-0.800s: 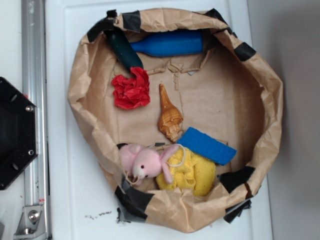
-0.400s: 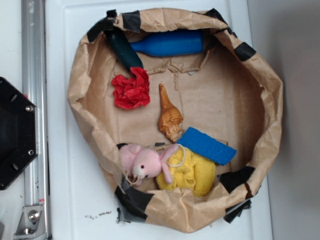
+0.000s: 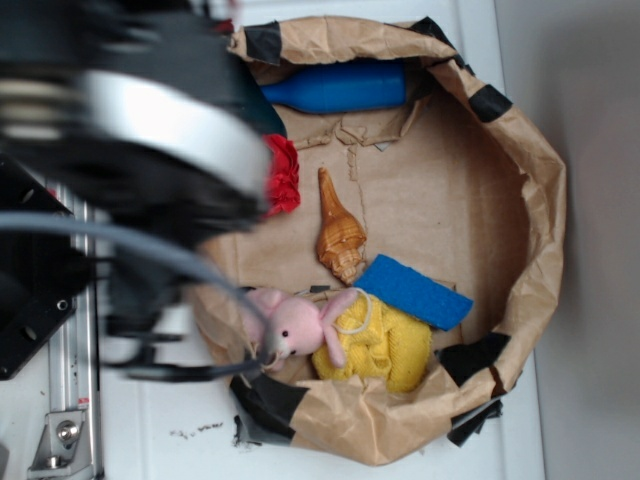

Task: Grab the plastic pickle.

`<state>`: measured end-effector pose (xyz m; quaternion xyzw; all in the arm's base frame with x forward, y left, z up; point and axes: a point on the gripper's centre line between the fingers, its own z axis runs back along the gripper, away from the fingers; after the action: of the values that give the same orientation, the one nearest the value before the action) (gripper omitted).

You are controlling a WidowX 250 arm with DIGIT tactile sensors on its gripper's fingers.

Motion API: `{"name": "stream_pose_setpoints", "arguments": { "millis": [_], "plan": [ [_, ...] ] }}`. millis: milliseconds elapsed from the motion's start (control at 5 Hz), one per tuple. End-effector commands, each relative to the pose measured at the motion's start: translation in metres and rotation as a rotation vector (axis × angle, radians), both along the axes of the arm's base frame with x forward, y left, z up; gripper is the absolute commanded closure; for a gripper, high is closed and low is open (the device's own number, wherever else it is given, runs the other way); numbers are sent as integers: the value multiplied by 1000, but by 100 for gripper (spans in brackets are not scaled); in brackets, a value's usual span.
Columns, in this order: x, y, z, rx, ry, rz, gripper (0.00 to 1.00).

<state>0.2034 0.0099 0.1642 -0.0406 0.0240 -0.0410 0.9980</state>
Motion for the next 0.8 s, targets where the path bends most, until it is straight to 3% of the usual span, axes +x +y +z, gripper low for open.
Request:
{"name": "stream_pose_setpoints", "arguments": {
  "millis": [0,200,400,600],
  "plan": [
    [40,26,-58,93,73,-133,0],
    [34,32,-72,127,93,-193,0],
    [23,49,-90,279,110,-338,0],
    [5,75,-104,343,117,-468,0]
  ]
}}
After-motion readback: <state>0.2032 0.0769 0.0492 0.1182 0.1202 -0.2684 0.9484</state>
